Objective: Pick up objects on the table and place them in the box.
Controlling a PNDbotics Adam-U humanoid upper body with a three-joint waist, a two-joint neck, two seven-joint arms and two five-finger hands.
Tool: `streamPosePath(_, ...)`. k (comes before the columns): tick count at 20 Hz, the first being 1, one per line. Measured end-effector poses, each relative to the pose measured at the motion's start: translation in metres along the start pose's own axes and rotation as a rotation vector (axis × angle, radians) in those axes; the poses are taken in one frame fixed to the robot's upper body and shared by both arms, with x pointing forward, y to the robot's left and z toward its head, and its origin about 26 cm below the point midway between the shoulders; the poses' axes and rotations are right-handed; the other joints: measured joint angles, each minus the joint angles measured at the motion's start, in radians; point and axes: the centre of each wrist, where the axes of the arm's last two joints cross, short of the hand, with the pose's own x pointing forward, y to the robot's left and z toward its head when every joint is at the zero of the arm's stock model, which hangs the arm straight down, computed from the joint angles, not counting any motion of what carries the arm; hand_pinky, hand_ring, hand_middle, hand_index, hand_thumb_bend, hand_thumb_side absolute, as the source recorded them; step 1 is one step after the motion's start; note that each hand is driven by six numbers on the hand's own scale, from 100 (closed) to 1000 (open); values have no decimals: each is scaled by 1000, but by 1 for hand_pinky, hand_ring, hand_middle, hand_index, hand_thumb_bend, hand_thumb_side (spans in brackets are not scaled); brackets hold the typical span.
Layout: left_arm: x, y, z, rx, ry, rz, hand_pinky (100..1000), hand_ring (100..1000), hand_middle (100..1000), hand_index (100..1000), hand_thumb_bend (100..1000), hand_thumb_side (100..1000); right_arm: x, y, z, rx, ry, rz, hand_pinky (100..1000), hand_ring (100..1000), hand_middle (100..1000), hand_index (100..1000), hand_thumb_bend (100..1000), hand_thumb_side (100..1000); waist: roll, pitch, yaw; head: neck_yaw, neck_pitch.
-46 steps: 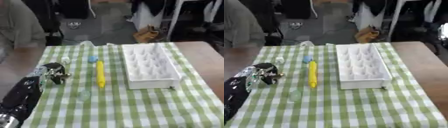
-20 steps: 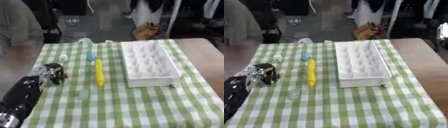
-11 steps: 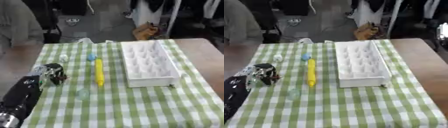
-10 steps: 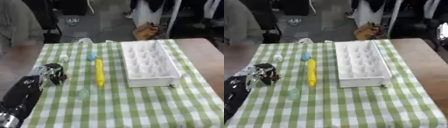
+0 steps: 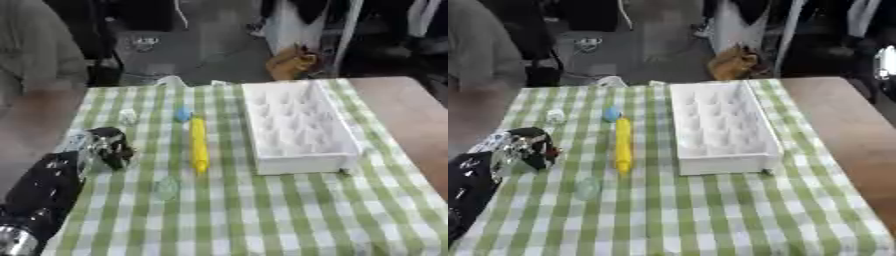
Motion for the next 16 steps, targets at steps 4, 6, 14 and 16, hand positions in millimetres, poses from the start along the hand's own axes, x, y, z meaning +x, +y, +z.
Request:
streamPosePath(4, -4, -7, 0, 8, -18, 117, 556, 304, 100, 194, 100, 250, 0, 0, 0, 0, 0, 0, 722, 760, 778, 952, 180, 468, 0, 0, 1, -1, 0)
streamPosePath(6, -5, -9, 0, 12, -27, 164, 551, 297, 100, 191, 100, 255, 0, 0, 0, 0, 0, 0, 722, 760, 778, 952, 180, 468, 0, 0, 2, -2, 0)
streamPosePath(14, -4, -16, 0, 24, -72, 297, 545, 290, 100, 187, 100, 256, 0, 0, 0, 0, 0, 0, 722, 760, 778, 952, 180, 468, 0, 0, 6, -3, 0)
streamPosePath(16, -3, -15, 1, 28, -83, 308, 545, 291, 100, 188, 100, 257, 0, 0, 0, 0, 1, 0, 722, 760, 778, 952, 180, 468, 0, 0, 7, -3, 0)
